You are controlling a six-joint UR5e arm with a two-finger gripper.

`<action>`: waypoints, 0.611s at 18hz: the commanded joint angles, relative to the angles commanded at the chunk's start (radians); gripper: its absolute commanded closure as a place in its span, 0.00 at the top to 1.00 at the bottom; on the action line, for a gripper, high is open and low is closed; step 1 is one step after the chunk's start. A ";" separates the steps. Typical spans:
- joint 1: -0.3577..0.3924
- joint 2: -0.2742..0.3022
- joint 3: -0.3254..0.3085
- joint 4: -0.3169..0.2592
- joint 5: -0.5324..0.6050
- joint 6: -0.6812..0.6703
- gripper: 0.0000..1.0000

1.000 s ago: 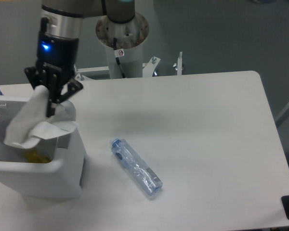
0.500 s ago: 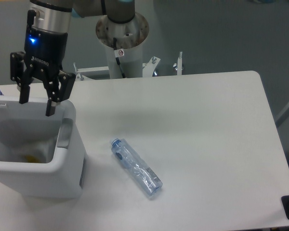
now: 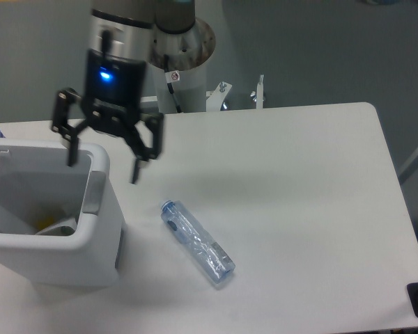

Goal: Place the trash in the trash can
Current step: 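Move the open gripper over to the clear plastic bottle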

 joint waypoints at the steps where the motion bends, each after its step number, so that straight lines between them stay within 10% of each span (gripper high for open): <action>1: 0.020 -0.014 0.002 -0.002 0.000 0.000 1.00; 11: 0.190 -0.184 -0.009 -0.008 0.008 -0.025 1.00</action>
